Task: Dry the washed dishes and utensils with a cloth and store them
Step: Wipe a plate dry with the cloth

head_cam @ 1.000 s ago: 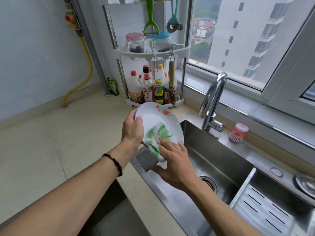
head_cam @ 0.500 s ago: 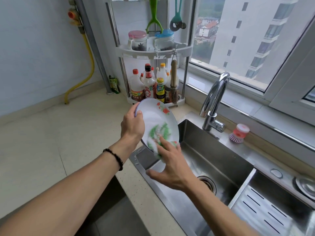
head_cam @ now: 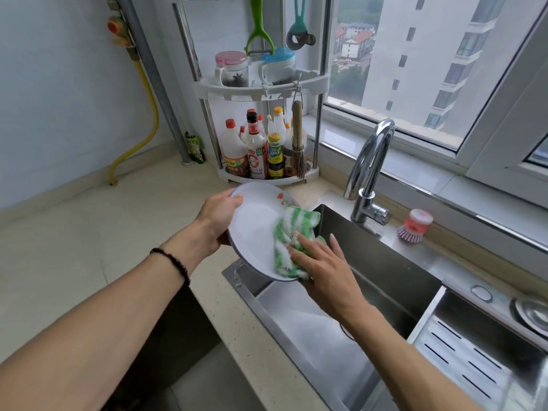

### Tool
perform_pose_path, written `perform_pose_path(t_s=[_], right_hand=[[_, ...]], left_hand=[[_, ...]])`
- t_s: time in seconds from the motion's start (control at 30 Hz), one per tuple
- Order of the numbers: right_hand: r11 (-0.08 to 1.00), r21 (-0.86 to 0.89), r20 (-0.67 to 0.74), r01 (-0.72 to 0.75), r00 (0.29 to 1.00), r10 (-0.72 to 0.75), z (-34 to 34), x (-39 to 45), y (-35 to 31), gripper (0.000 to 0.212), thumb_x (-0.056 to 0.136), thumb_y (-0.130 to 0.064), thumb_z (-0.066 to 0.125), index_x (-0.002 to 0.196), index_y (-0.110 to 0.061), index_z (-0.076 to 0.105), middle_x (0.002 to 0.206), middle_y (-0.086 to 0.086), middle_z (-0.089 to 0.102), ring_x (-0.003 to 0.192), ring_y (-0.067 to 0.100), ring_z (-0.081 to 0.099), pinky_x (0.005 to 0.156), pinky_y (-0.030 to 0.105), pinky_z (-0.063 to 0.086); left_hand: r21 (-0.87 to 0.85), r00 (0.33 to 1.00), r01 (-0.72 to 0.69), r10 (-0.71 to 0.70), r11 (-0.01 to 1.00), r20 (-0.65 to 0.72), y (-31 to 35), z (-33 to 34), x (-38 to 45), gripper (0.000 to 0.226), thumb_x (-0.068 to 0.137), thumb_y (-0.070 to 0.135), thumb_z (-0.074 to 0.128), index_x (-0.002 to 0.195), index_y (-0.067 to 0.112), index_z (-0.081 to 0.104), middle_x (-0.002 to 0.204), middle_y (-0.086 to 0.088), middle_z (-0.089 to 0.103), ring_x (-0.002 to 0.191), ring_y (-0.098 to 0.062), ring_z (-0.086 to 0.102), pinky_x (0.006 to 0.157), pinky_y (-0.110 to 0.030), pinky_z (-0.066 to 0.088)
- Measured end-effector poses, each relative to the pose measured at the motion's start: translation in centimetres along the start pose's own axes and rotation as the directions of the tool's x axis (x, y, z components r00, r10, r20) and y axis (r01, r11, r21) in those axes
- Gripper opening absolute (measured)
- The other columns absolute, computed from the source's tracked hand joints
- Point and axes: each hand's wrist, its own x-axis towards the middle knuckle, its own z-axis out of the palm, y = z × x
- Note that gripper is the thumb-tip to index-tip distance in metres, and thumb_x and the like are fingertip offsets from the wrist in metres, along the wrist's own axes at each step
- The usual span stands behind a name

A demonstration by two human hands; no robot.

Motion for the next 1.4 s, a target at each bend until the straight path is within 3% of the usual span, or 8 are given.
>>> perform_pose_path(t_s=[0.1,0.23,0.43,0.5,0.6,1.07,1.23,1.4], right_hand=[[0.992,-0.125,-0.049,-0.011,0.999,0.005,0.1,0.5,0.2,0.05,0.07,-0.026,0.09,0.117,-0.024,0.072,0.123,0.004,0.07,0.103,0.028,0.069,0.102,0.06,0.047],[0.989,-0.104,-0.181,-0.108,0.979,0.088,0.0,2.1,-2.0,0.024,0.075,-0.013,0.081,0.097,-0.019,0.077,0.099,0.004,0.072,0.083,0.031,0.067,0.086,0.05,0.051],[0.981,0.194,-0.091,-0.03,0.995,0.049,-0.4,2.4,-5.8,0.036,0.086,-0.042,0.062,0.114,-0.022,0.073,0.131,0.005,0.065,0.109,0.032,0.062,0.095,0.051,0.049],[0.972,0.23,0.184,-0.044,0.983,0.0,-1.2,1.8,-4.7,0.067,0.09,-0.072,0.041,0.141,-0.031,0.055,0.158,-0.001,0.04,0.142,0.023,0.038,0.118,0.058,0.023],[0.97,0.216,0.316,-0.115,0.948,0.042,-2.4,2.3,-2.5,0.066,0.098,-0.07,0.019,0.145,-0.035,0.049,0.167,-0.006,0.017,0.153,0.013,0.016,0.119,0.064,-0.01],[0.908,0.386,0.327,-0.164,0.944,0.031,-1.3,1.2,-5.5,0.075,0.094,-0.076,0.008,0.144,-0.039,0.05,0.165,-0.003,0.024,0.15,0.013,0.018,0.12,0.053,-0.006],[0.994,0.002,0.342,-0.113,0.934,0.106,-1.8,2.6,-0.8,0.09,0.086,-0.074,-0.011,0.157,-0.034,0.026,0.166,-0.008,-0.008,0.155,0.023,-0.006,0.12,0.051,-0.016],[0.996,-0.089,0.325,-0.017,0.945,0.045,-2.6,6.3,-0.1,0.075,0.095,-0.07,0.008,0.16,-0.032,0.002,0.162,-0.007,-0.025,0.148,0.019,-0.027,0.12,0.038,-0.019]], left_hand=[[-0.114,0.992,0.124,-0.125,0.986,0.002,-0.1,-0.1,-0.3,0.024,0.1,0.031,0.052,0.12,0.021,0.06,0.111,-0.017,0.068,0.095,-0.032,0.066,0.066,-0.037,0.056],[-0.206,0.999,-0.019,0.009,0.978,-0.046,-1.7,2.2,-1.4,0.045,0.094,0.018,0.063,0.136,0.023,0.047,0.114,-0.009,0.064,0.097,-0.028,0.067,0.066,-0.04,0.063],[-0.13,0.881,-0.253,0.173,0.959,-0.44,-3.1,3.4,-1.0,0.044,0.097,0.017,0.045,0.139,0.031,0.05,0.13,-0.003,0.059,0.115,-0.028,0.058,0.098,-0.049,0.054],[-0.054,0.892,-0.283,0.242,0.958,-0.381,-3.0,2.3,-0.8,0.041,0.098,0.023,0.042,0.135,0.032,0.054,0.127,-0.001,0.061,0.115,-0.026,0.059,0.098,-0.048,0.054],[0.047,0.882,-0.339,0.335,0.94,-0.331,-2.5,1.9,-1.0,0.041,0.097,0.026,0.04,0.134,0.033,0.056,0.121,0.004,0.063,0.113,-0.023,0.06,0.099,-0.045,0.053],[0.071,0.901,-0.301,0.308,0.951,-0.306,-2.1,0.9,-0.7,0.042,0.094,0.031,0.041,0.131,0.033,0.061,0.124,0.004,0.066,0.115,-0.023,0.061,0.101,-0.046,0.052],[0.029,0.967,-0.238,0.239,0.971,-0.088,-2.4,-0.6,-0.8,0.039,0.103,0.022,0.044,0.139,0.025,0.058,0.126,-0.003,0.068,0.111,-0.024,0.067,0.098,-0.047,0.054],[-0.063,0.992,-0.114,0.117,0.992,0.056,-3.1,0.2,-1.1,0.034,0.107,0.018,0.039,0.136,0.018,0.058,0.115,-0.012,0.071,0.099,-0.032,0.072,0.089,-0.051,0.058]])
